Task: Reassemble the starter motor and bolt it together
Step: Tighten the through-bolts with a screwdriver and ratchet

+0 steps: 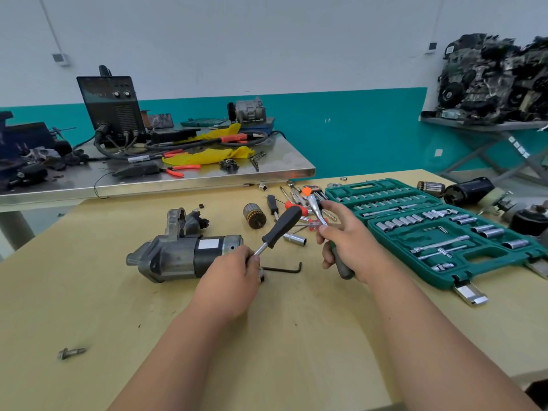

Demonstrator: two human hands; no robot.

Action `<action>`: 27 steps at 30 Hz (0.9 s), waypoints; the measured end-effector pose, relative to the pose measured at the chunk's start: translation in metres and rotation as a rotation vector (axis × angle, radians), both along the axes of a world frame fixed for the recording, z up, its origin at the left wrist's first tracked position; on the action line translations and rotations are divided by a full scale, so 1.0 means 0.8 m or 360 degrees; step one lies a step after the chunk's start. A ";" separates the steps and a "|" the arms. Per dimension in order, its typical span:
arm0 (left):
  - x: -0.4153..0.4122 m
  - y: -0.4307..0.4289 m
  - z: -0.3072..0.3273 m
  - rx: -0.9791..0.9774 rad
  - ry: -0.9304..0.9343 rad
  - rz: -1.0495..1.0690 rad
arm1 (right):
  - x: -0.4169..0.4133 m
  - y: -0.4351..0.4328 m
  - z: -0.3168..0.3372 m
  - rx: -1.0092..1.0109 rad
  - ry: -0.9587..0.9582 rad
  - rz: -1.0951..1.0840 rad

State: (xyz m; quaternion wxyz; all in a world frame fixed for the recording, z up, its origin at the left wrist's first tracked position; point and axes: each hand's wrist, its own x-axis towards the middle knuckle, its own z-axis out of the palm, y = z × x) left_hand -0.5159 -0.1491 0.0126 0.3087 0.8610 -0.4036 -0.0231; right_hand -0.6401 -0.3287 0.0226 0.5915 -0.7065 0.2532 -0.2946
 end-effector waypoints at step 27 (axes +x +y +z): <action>0.019 0.019 0.008 -0.0024 -0.0140 -0.0074 | -0.031 -0.011 0.010 0.0329 -0.0069 0.0614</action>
